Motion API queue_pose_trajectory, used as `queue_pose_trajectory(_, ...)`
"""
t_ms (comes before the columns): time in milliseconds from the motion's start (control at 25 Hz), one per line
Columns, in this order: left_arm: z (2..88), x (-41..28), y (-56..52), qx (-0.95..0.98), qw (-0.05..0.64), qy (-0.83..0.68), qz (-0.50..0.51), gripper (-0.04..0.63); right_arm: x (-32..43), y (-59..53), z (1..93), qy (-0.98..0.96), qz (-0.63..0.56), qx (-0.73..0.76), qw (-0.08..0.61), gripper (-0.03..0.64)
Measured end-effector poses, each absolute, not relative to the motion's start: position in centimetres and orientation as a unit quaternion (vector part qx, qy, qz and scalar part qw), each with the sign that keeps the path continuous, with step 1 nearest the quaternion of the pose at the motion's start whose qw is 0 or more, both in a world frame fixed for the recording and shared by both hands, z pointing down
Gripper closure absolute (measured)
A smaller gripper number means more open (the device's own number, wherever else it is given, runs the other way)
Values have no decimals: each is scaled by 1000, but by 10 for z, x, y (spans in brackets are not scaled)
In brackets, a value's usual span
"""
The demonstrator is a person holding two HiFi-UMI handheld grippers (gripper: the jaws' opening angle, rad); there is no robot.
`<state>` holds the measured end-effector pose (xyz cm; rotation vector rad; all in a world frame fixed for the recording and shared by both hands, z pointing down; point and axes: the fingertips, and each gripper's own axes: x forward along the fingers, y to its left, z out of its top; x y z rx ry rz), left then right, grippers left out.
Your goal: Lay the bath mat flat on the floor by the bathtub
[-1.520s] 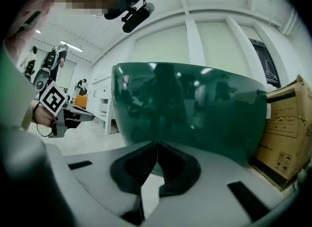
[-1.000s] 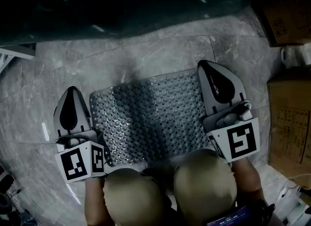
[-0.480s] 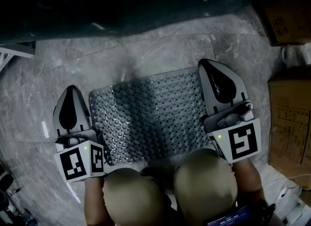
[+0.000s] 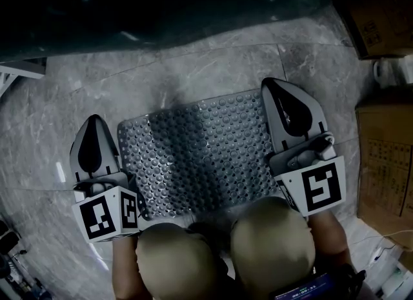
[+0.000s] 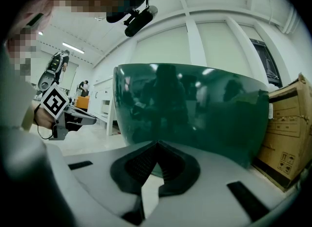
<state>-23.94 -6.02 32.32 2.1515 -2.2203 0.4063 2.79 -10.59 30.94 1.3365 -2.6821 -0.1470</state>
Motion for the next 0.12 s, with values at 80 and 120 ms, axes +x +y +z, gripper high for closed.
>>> queue_pose_trajectory(80, 325, -239, -60, 690, 11, -712, 132, 568, 27, -105, 310, -893, -47, 443, 67, 598)
queue_pose_trajectory(120, 326, -239, -60, 689, 10, -712, 132, 568, 27, -105, 311, -894, -46, 442, 65, 600)
